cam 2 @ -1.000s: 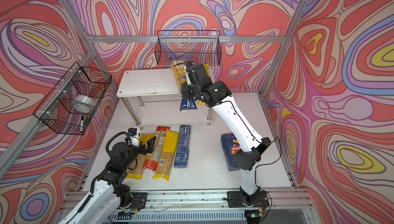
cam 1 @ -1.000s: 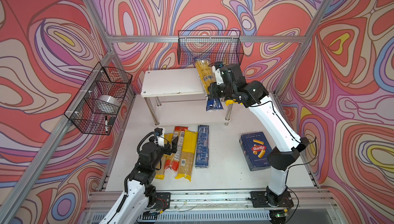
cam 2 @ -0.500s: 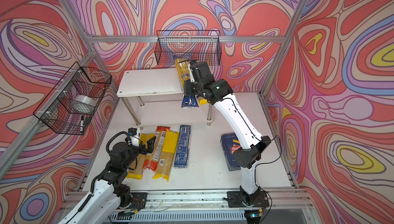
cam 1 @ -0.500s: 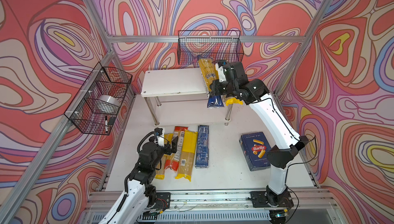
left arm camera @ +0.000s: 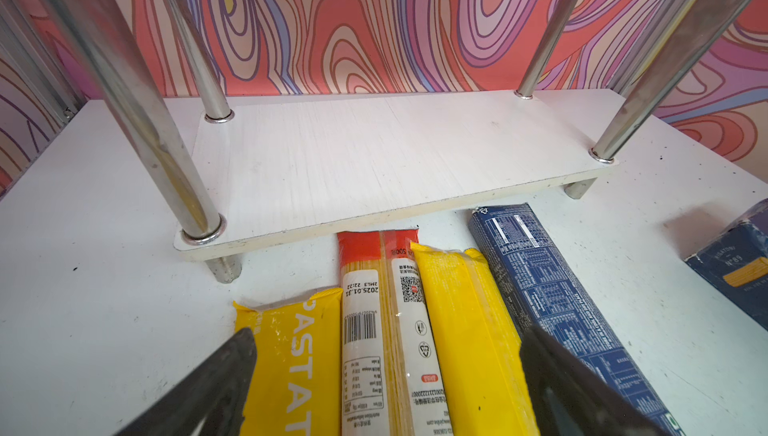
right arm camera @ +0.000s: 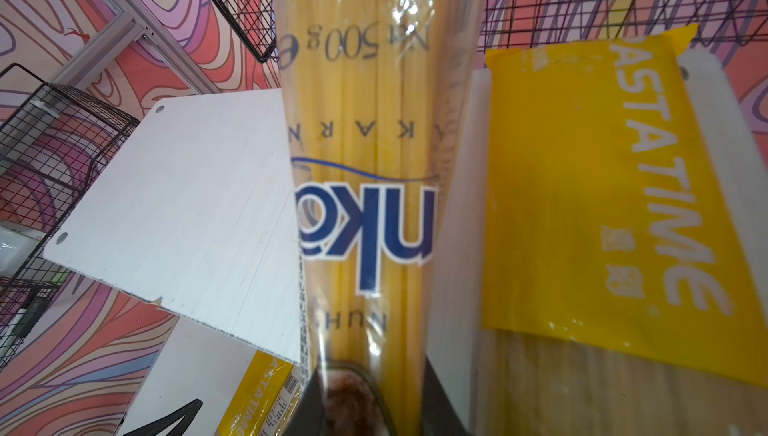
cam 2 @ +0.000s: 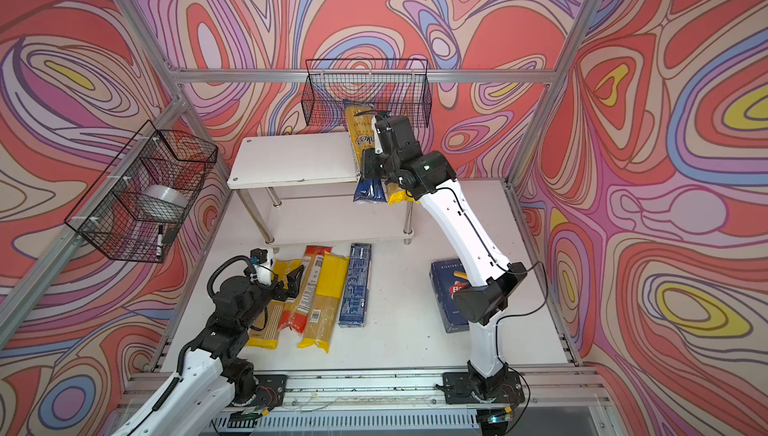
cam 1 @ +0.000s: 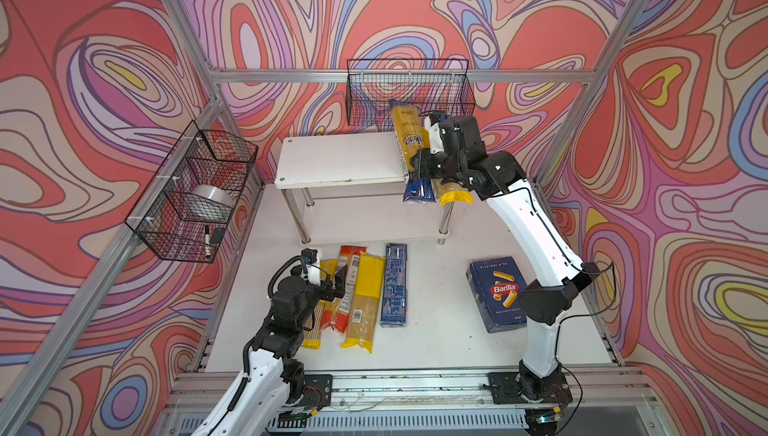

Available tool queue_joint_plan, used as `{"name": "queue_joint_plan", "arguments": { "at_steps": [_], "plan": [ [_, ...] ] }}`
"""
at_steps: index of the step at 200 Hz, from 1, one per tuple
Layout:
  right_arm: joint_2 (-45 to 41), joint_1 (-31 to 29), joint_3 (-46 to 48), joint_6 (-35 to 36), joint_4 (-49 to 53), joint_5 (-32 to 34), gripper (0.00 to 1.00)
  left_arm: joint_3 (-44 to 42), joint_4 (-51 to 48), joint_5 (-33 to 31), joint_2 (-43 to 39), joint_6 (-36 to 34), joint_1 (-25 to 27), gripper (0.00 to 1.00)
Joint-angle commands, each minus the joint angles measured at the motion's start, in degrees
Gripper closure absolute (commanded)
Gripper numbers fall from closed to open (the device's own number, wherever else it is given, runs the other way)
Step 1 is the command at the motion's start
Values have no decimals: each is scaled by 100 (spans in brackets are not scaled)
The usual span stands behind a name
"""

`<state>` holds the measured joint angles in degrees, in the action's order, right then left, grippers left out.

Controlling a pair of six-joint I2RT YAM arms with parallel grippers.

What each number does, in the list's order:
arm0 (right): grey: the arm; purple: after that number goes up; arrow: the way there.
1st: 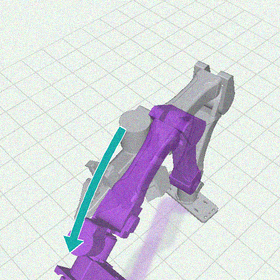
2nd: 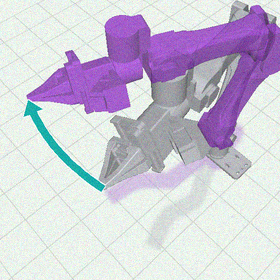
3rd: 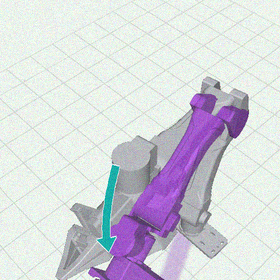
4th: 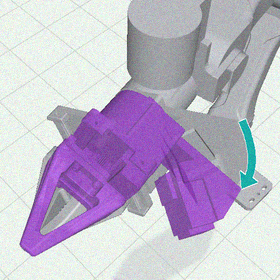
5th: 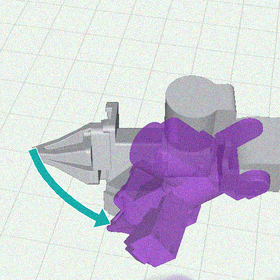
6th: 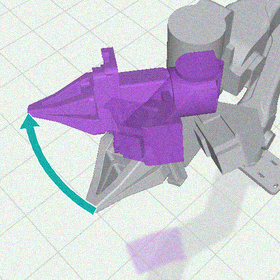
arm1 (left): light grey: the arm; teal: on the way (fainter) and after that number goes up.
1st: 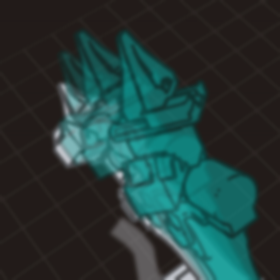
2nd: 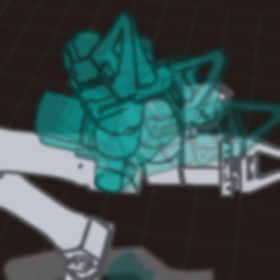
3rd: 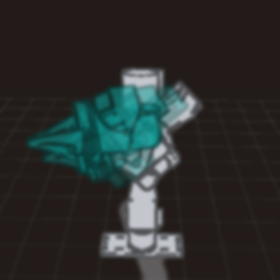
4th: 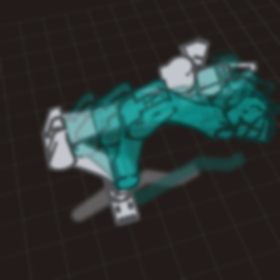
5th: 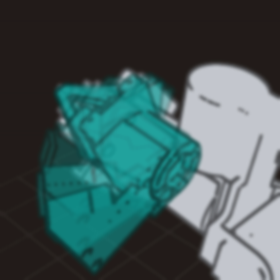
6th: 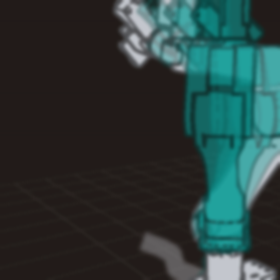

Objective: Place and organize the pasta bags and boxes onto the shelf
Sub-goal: 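Carry the ankara bag over the shelf top beside the PASTATIME bag, then lower the ankara bag onto the shelf and open the right gripper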

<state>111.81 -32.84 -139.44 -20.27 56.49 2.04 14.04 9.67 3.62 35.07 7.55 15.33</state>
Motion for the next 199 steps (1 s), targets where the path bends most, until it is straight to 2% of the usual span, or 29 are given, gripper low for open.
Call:
{"name": "queue_joint_plan", "arguments": {
  "at_steps": [1,46,109,160,178,187,199],
  "plan": [
    [105,117,-101,-12,-626,125,79,-24,118,13,9,3,6,0],
    [196,133,-64,-73,-656,51,69,-41,114,28,-20,4,12,0],
    [136,146,41,-115,-736,60,68,-53,114,42,-40,-8,6,0],
    [0,144,36,-139,-796,-51,61,-49,114,21,-28,-6,7,0],
    [-129,146,80,-158,-864,-93,55,-25,114,27,13,-7,5,0],
    [-207,146,100,-156,-901,-105,47,-21,118,31,28,-7,5,0],
    [-284,146,113,-144,-926,-109,43,-18,116,34,18,-8,9,0]
  ]
}}
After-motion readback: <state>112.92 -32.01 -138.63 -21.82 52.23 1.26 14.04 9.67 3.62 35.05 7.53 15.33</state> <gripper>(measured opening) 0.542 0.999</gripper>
